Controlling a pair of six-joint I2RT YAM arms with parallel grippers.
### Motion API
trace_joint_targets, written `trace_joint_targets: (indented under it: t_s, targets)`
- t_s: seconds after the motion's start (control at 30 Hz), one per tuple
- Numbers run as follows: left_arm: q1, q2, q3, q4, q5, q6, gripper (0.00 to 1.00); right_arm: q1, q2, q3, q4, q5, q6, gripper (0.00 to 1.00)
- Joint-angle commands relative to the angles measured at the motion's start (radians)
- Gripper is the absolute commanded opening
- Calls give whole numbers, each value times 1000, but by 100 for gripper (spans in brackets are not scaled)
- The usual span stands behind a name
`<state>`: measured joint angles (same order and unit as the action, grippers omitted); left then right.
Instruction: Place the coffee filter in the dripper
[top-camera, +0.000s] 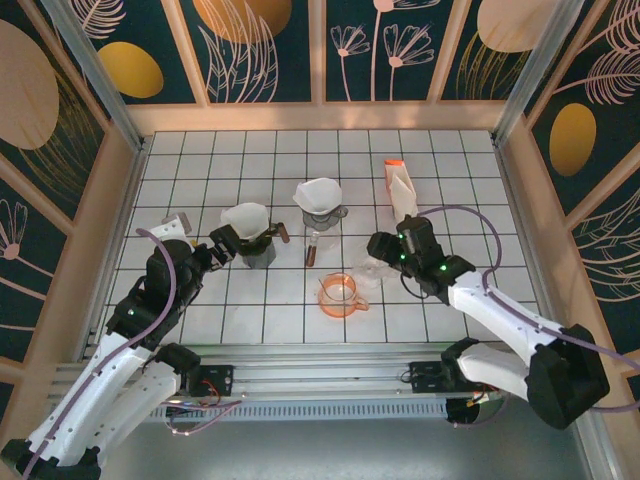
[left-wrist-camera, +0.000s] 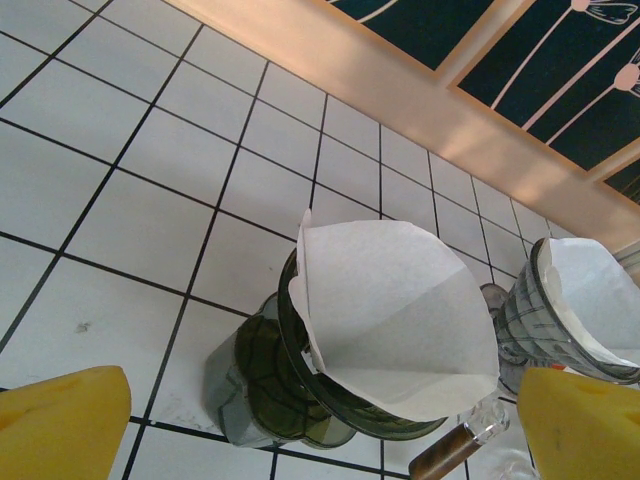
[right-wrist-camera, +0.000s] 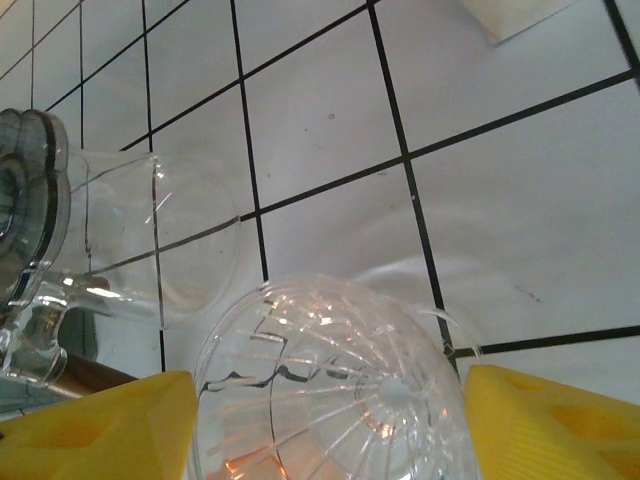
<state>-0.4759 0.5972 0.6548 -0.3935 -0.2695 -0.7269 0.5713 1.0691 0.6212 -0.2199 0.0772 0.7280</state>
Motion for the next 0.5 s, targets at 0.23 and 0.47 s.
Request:
trace_joint_targets:
  t_s: [0.23,0.47]
  targets:
    - [7,6,-4,28,4,-8,99,50,-184,-130,-112,126,33,58]
    - [8,23,-9,23,2,-20,99,109,-197,-139,-174,146,62,49]
